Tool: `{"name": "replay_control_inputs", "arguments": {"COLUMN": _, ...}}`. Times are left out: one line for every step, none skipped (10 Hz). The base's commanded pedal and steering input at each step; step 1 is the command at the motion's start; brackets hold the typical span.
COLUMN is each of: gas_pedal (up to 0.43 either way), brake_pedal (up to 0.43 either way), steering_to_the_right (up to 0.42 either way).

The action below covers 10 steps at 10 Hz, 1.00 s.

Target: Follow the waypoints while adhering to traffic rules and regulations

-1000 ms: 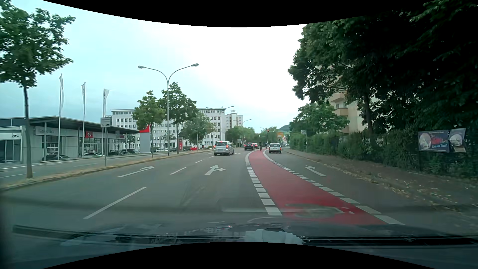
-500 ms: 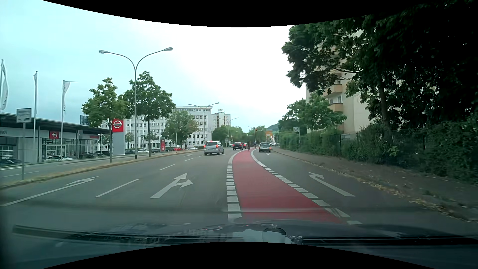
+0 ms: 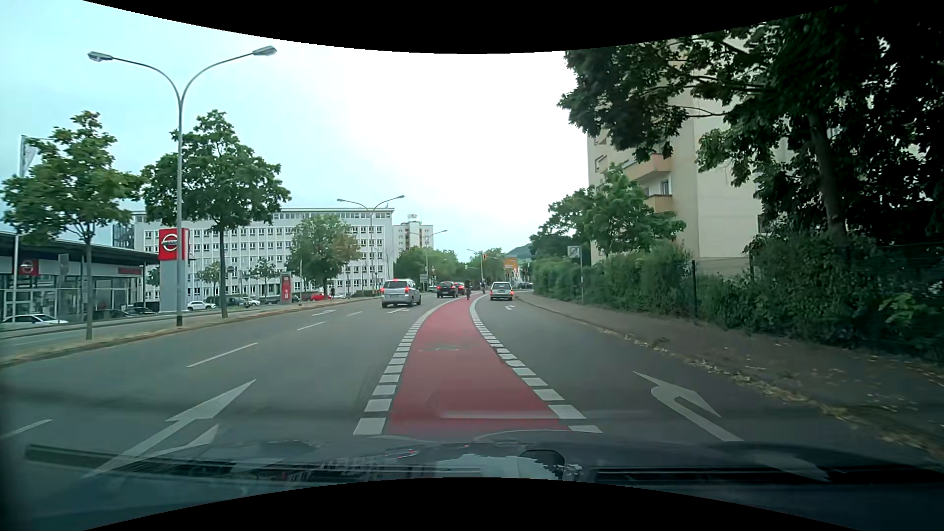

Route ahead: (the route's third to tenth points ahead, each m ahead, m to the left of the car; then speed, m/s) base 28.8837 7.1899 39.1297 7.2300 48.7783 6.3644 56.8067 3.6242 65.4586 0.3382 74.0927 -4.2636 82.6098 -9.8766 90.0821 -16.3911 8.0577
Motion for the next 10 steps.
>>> {"name": "replay_control_inputs", "arguments": {"gas_pedal": 0.079, "brake_pedal": 0.0, "steering_to_the_right": 0.026}}
{"name": "replay_control_inputs", "arguments": {"gas_pedal": 0.079, "brake_pedal": 0.0, "steering_to_the_right": 0.02}}
{"name": "replay_control_inputs", "arguments": {"gas_pedal": 0.079, "brake_pedal": 0.0, "steering_to_the_right": 0.019}}
{"name": "replay_control_inputs", "arguments": {"gas_pedal": 0.079, "brake_pedal": 0.0, "steering_to_the_right": 0.012}}
{"name": "replay_control_inputs", "arguments": {"gas_pedal": 0.079, "brake_pedal": 0.0, "steering_to_the_right": 0.004}}
{"name": "replay_control_inputs", "arguments": {"gas_pedal": 0.079, "brake_pedal": 0.0, "steering_to_the_right": -0.005}}
{"name": "replay_control_inputs", "arguments": {"gas_pedal": 0.079, "brake_pedal": 0.0, "steering_to_the_right": -0.02}}
{"name": "replay_control_inputs", "arguments": {"gas_pedal": 0.079, "brake_pedal": 0.0, "steering_to_the_right": -0.027}}
{"name": "replay_control_inputs", "arguments": {"gas_pedal": 0.079, "brake_pedal": 0.0, "steering_to_the_right": -0.026}}
{"name": "replay_control_inputs", "arguments": {"gas_pedal": 0.079, "brake_pedal": 0.0, "steering_to_the_right": -0.025}}
